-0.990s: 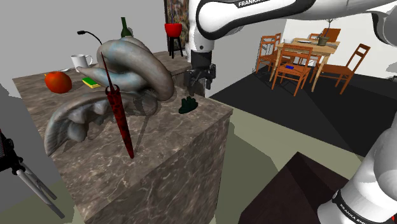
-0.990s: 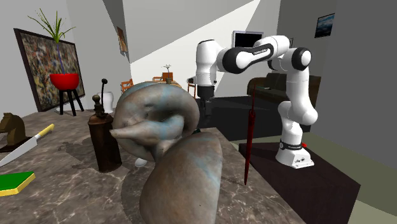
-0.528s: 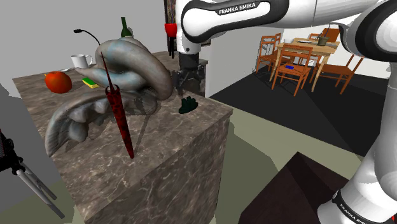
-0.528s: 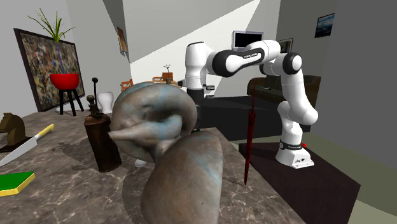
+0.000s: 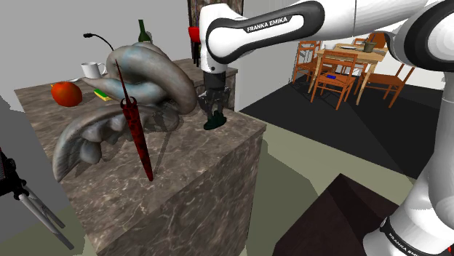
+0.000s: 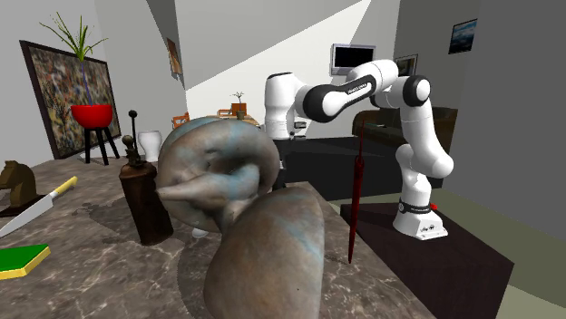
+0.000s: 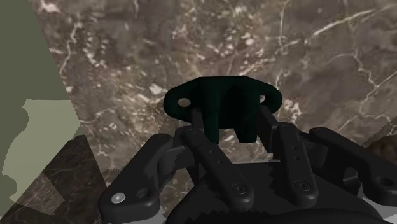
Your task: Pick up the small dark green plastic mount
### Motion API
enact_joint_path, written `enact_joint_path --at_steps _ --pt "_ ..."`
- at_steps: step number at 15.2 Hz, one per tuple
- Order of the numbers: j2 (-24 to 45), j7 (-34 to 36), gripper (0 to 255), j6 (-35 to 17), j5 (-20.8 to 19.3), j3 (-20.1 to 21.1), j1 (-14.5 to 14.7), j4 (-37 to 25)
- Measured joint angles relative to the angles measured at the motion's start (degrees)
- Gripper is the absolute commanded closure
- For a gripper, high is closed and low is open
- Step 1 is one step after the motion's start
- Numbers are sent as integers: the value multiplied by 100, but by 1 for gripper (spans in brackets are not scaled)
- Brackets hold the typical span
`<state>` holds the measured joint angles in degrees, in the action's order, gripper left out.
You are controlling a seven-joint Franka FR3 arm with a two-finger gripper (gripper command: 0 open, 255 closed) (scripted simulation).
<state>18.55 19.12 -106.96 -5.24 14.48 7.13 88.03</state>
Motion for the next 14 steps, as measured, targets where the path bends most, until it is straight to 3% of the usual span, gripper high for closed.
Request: enact_joint_path --at_steps 7,14 --pt "24 6 255 -76 5 6 1 68" --pt "37 -45 255 379 29 12 1 -314"
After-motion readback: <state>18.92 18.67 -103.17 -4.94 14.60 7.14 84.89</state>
